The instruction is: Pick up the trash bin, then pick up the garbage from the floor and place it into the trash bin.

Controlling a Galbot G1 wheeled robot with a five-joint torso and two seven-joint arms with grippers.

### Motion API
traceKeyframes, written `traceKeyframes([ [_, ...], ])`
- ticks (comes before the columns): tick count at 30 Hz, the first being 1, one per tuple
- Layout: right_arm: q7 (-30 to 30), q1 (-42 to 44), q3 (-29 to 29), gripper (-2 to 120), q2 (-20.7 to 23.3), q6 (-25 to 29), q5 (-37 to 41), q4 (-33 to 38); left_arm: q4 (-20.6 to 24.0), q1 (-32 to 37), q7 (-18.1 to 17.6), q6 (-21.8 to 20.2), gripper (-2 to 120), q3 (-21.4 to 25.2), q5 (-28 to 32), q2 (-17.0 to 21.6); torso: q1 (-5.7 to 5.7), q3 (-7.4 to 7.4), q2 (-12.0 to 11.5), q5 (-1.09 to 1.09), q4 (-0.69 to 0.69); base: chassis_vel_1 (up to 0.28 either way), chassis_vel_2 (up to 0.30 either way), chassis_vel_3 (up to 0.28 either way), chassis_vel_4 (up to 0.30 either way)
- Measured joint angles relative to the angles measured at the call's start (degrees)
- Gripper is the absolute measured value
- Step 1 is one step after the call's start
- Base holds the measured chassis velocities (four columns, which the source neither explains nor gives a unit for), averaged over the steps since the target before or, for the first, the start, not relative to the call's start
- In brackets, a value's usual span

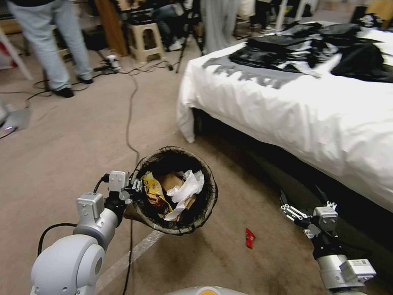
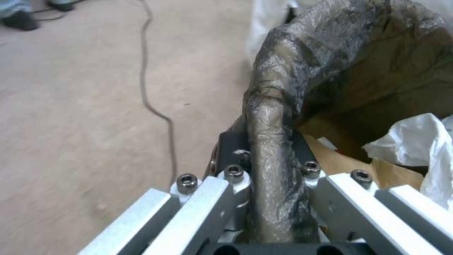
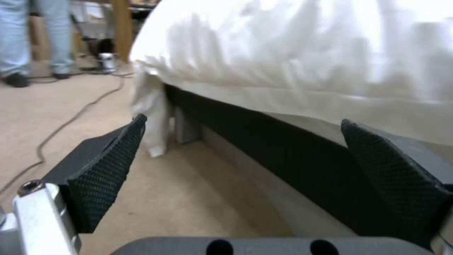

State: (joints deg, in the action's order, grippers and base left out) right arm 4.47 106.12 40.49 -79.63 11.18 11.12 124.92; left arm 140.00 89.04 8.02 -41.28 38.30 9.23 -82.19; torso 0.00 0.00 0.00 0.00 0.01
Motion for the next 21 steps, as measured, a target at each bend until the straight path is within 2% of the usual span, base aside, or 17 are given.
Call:
traceKeyframes([
  [8,0.21,0.08,0.11,100,0.06,0.01,-0.02,-0.74,-0.09,-0.12,-0.61,0.92,3,-0.14,-0.17,-0.13,0.0,0.0,0.0,0.0,0.01,0.086,0.09,0.098,0.099],
  [15,0.43,0.21,0.72,100,0.45,-0.08,0.08,-2.41,-0.2,-0.18,-0.66,1.0,3,-0.19,-0.15,-0.09,0.0,0.0,0.0,0.0,-0.03,0.0,0.0,0.0,0.0],
  [21,4.33,0.65,1.18,100,3.6,-1.18,3.56,-8.8,-0.41,-0.67,-0.55,0.99,3,-0.47,-0.13,0.09,0.0,0.0,0.0,-0.02,0.0,0.0,0.0,0.0,0.0],
])
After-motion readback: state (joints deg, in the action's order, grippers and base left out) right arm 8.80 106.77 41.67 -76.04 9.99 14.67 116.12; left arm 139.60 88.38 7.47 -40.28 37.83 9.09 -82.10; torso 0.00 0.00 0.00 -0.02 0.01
